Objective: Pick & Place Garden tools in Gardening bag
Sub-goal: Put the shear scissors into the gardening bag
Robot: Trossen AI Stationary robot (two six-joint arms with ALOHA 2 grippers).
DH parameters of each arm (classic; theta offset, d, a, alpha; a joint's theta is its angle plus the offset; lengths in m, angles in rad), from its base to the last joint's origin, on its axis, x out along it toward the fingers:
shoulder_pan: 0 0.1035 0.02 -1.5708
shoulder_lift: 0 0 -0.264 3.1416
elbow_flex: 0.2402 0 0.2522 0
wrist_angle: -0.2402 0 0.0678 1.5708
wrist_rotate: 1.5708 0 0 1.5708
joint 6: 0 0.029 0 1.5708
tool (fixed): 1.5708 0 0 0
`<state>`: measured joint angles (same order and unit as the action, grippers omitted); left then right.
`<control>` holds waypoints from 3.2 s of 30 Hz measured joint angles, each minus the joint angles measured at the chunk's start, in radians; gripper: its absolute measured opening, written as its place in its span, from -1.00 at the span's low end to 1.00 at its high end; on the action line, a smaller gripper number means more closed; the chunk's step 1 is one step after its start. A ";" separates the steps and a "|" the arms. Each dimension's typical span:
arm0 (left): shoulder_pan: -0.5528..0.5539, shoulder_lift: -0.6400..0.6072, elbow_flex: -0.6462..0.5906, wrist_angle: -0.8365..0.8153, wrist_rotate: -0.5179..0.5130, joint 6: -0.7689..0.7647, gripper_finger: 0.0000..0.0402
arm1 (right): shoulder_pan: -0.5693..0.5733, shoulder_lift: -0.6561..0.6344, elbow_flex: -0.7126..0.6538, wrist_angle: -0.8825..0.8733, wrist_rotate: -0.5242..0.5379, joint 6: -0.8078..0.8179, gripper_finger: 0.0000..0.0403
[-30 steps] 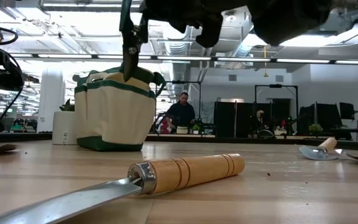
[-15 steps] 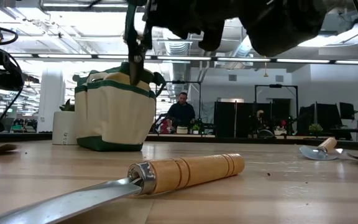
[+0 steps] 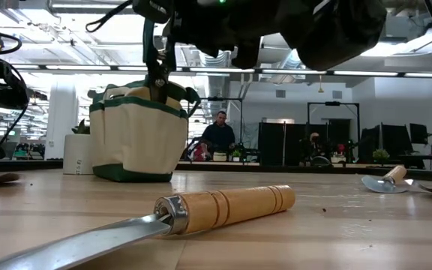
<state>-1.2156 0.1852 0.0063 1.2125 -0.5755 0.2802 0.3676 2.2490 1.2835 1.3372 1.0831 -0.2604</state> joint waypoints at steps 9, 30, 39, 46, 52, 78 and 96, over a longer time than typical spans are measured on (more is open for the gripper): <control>0.000 0.000 0.000 0.000 0.000 0.000 -0.91 | -0.017 0.000 0.000 -0.142 -0.003 0.109 -0.82; 0.000 0.000 0.000 0.000 0.000 0.000 -0.91 | -0.030 -0.002 0.008 -0.224 -0.009 0.151 -0.01; 0.000 0.000 0.000 0.000 0.000 0.000 -0.91 | -0.041 -0.003 0.071 -0.227 -0.058 0.034 0.26; 0.000 0.000 0.000 0.000 0.000 0.000 -0.91 | -0.016 -0.004 0.171 -0.227 -0.039 -0.185 0.27; 0.000 0.000 0.000 0.000 0.000 0.000 -0.91 | 0.029 -0.064 0.184 -0.235 0.139 -0.370 0.27; 0.000 0.000 0.000 0.001 -0.002 0.010 -0.91 | -0.101 -0.414 0.101 -1.617 -0.618 0.004 0.26; 0.000 0.000 0.000 0.004 -0.009 0.011 -0.91 | -0.137 -0.324 0.101 -1.447 -0.722 -0.161 0.10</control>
<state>-1.2152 0.1852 0.0063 1.2167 -0.5842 0.2916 0.2306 1.9251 1.3846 -0.1096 0.3611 -0.4212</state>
